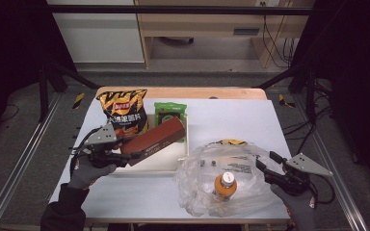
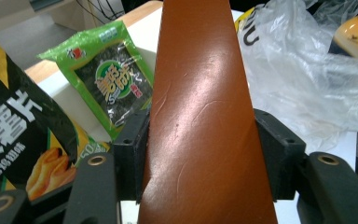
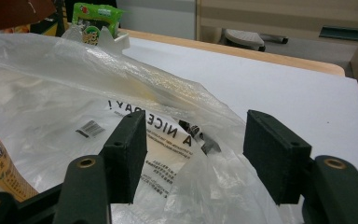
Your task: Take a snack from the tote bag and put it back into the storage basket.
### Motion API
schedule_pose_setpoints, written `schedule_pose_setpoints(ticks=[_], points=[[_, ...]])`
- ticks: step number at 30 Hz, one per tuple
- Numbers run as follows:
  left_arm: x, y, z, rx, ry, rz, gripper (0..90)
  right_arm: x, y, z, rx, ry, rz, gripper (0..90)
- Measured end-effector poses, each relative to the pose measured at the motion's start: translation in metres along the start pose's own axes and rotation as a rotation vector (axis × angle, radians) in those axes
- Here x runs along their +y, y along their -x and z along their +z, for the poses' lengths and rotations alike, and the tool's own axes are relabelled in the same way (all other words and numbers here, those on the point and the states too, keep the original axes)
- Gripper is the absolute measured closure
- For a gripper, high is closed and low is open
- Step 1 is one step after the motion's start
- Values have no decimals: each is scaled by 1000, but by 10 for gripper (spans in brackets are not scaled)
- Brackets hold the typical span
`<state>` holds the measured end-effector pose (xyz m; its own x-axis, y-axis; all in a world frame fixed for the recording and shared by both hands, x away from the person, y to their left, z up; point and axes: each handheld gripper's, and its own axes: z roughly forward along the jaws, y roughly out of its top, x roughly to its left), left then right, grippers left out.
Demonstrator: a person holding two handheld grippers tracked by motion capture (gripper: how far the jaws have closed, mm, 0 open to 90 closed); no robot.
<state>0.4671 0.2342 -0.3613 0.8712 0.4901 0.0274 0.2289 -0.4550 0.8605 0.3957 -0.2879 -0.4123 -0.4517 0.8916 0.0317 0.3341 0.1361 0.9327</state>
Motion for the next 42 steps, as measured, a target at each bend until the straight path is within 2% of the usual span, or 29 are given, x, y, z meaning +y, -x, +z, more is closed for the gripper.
schedule_pose_setpoints(ticks=[4, 12, 22, 33, 42], points=[[-5, -2, 0, -6, -6, -9, 431, 0, -1, 0, -2, -2, 3, 400], [-17, -6, 4, 7, -38, -22, 431, -2, -1, 4, 0, -14, 1, 401], [-28, -8, 22, -1, -79, -42, 430, -4, 0, 5, 4, -19, 6, 402], [-37, -9, 43, -6, -130, -43, 430, -5, 0, 7, 2, -27, 11, 402], [-41, -16, 57, -19, -158, -74, 430, -8, 0, 9, 6, -35, 7, 403]])
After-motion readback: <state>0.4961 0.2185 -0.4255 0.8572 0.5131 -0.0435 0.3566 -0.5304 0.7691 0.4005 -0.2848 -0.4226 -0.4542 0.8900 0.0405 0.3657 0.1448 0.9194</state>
